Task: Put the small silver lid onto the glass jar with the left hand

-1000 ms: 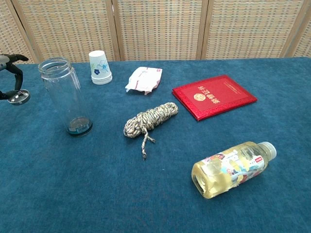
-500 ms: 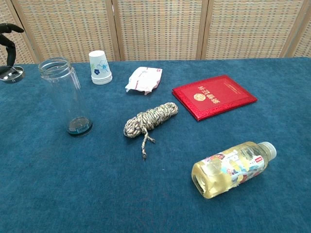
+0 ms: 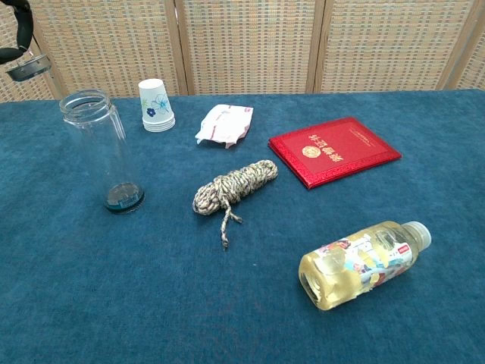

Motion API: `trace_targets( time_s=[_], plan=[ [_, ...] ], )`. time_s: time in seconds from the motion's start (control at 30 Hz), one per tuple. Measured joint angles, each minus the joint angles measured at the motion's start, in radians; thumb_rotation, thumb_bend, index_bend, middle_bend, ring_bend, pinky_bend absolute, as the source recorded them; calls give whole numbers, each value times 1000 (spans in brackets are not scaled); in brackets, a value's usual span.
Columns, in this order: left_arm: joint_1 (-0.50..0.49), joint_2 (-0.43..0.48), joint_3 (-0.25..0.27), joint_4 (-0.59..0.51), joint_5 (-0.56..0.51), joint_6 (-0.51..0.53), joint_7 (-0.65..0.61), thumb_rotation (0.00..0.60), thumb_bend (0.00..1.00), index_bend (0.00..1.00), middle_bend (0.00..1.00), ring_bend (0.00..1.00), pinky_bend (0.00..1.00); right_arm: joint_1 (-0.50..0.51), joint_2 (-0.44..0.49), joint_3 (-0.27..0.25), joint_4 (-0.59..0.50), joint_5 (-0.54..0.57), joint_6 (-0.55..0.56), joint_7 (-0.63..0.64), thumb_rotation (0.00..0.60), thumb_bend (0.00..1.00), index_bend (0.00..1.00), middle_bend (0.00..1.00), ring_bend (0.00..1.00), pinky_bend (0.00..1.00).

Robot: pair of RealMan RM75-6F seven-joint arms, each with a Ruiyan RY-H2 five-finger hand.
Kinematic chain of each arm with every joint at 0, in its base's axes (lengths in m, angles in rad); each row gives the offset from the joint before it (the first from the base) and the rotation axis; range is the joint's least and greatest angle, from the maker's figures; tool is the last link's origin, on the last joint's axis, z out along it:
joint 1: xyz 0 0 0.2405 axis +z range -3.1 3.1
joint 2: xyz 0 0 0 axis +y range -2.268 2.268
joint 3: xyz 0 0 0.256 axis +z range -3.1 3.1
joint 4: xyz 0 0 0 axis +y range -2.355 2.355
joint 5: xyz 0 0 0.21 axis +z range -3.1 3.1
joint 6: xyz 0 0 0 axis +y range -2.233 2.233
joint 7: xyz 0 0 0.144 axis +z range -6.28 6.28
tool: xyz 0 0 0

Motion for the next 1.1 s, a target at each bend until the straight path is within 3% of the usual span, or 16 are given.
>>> trace_targets(
  time_s=[0.43, 1.1],
  plan=[
    [-107, -54, -14, -9, -149, -47, 101, 600, 464, 608, 0, 0, 0, -1, 6, 5, 5, 7, -1, 24, 600, 19, 81, 0, 0, 45],
    [-175, -143, 25, 34, -208, -31, 153, 600, 465, 608, 0, 0, 0, 0, 6, 7, 11, 12, -6, 33, 600, 19, 81, 0, 0, 46]
  ],
)
